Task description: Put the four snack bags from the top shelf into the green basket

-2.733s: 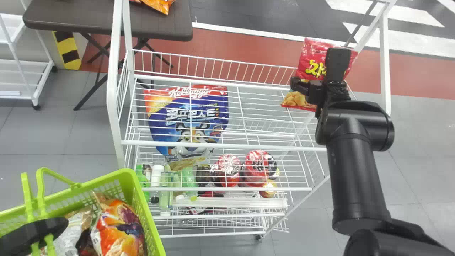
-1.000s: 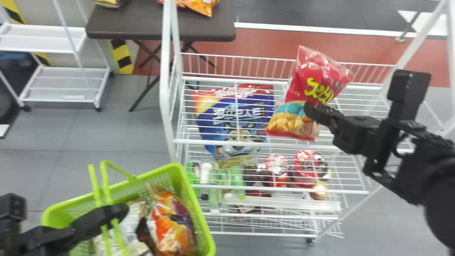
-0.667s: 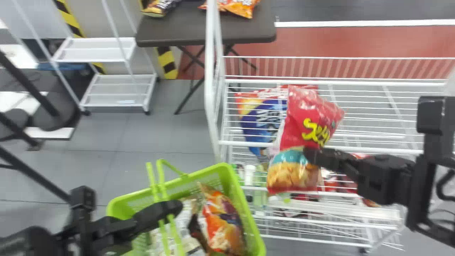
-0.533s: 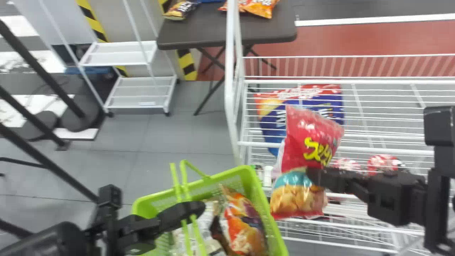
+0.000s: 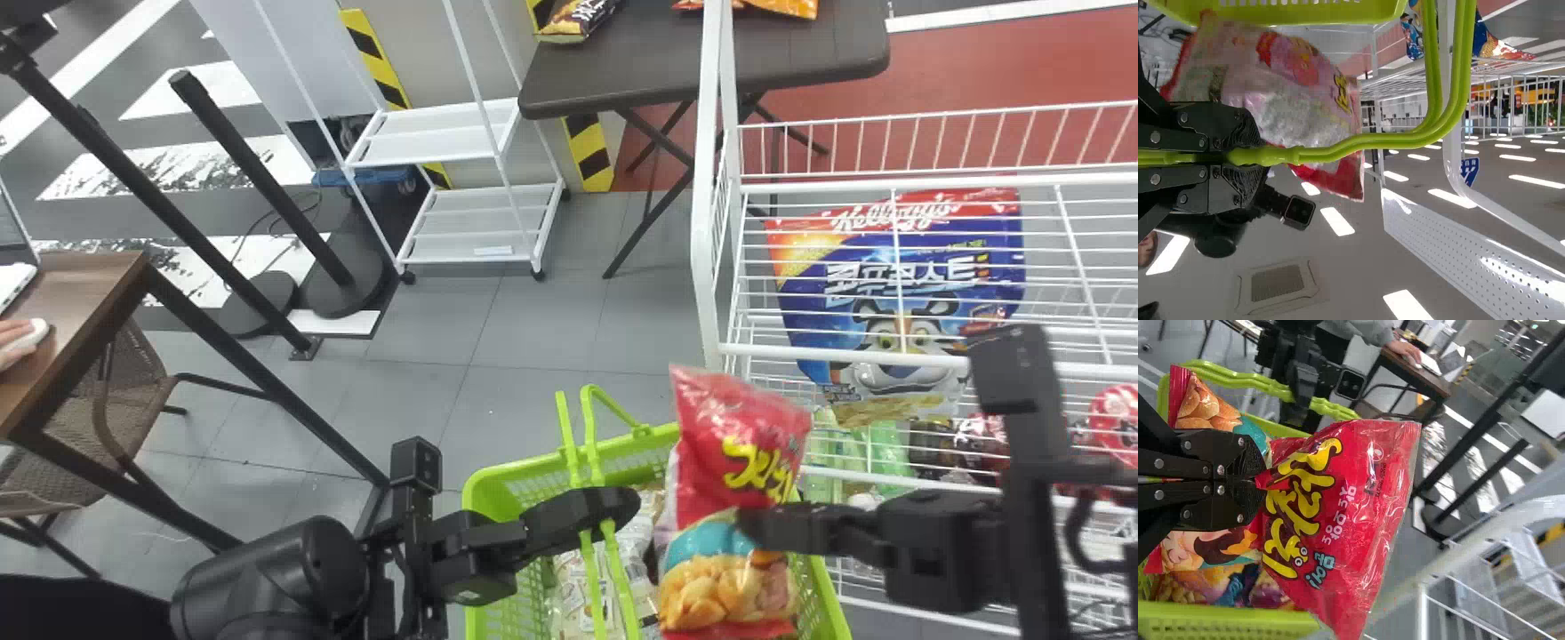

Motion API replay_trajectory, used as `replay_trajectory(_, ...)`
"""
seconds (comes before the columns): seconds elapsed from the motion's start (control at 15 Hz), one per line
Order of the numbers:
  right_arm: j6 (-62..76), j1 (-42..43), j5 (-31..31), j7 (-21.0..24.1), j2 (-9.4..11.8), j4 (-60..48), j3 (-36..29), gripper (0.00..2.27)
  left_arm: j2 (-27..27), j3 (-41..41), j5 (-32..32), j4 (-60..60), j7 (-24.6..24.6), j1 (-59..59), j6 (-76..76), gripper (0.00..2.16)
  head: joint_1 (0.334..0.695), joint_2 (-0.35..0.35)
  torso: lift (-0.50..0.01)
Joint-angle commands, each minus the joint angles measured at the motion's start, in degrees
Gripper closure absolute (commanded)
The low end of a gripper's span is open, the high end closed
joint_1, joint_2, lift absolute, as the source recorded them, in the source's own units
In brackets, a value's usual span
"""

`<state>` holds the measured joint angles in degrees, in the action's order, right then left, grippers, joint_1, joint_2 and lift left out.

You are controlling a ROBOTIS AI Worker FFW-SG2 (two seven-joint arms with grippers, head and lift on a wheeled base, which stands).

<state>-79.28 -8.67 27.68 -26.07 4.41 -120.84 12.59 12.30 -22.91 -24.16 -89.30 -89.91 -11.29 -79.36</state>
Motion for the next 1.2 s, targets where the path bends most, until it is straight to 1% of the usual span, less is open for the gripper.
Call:
replay_trajectory(0.0, 0.74, 2.07, -0.17, -0.3, -0.01, 5.18, 2.79, 2.25, 0.18, 0.23, -0.1, 0.0, -0.66, 0.13, -0.06, 2.15, 0.695, 0.35, 0.0)
replay_trajectory(0.13, 2.15, 4.36, -0.26, -0.39, -0.28, 9.05, 5.34, 2.25, 0.09, 1.11, -0.19, -0.09, -0.66, 0.3, -0.06, 2.15, 0.695, 0.35, 0.0)
replay_trajectory(0.4, 2.5, 8.93, -0.08, -0.47, -2.65, 15.73, 9.82, 2.25, -0.08, 1.82, -0.45, -0.26, -0.66, 0.22, -0.41, 2.15, 0.695, 0.35, 0.0)
replay_trajectory(0.47, 2.67, 9.81, -0.26, -0.3, -3.09, 17.22, 10.61, 2.16, -0.08, 1.82, -0.72, -0.35, -0.66, -0.05, -0.41, 2.15, 0.695, 0.35, 0.0)
replay_trajectory(0.53, 1.27, 10.42, -0.43, 0.14, -3.53, 17.92, 10.61, 1.72, 0.01, 1.82, -0.98, -0.44, -0.66, -0.13, -0.24, 2.15, 0.695, 0.35, 0.0)
replay_trajectory(0.6, -1.9, 10.86, -0.61, 0.4, -3.53, 18.1, 10.53, 0.67, 0.09, 1.64, -1.07, -0.35, -0.66, -0.13, -0.24, 2.15, 0.695, 0.35, 0.0)
replay_trajectory(0.67, -5.76, 10.77, -0.96, 0.4, -3.35, 17.57, 9.56, 0.0, 0.18, 1.29, -1.24, -0.26, -0.66, -0.13, -0.24, 2.15, 0.695, 0.35, 0.0)
replay_trajectory(0.8, -10.8, 9.1, -0.79, 0.05, -2.83, 13.97, 5.17, 0.0, 0.36, 0.94, -1.24, -0.09, -0.66, -0.13, -0.24, 2.15, 0.695, 0.35, 0.0)
replay_trajectory(0.87, -10.8, 8.05, -0.79, -0.47, -2.74, 10.45, 2.35, 0.02, 0.45, 0.94, -1.24, 0.0, -0.66, 0.13, -0.24, 2.15, 0.695, 0.35, 0.0)
replay_trajectory(0.93, -10.8, 7.17, -0.7, -0.56, -2.12, 7.46, -0.28, 0.03, 0.45, 0.94, -1.24, 0.09, -0.66, 0.22, -0.06, 2.15, 0.695, 0.35, 0.0)
replay_trajectory(1.07, -10.8, 4.89, 0.44, -1.79, -1.33, 1.4, -6.96, 0.03, 0.53, 0.76, -1.24, 0.09, -0.66, 0.3, -0.06, 2.15, 0.695, 0.35, 0.0)
replay_trajectory(1.13, -10.8, 3.92, 1.94, -2.58, -1.33, -0.01, -10.3, 0.03, 0.53, 0.76, -1.16, 0.26, -0.66, 0.39, -0.06, 2.15, 0.695, 0.35, 0.0)
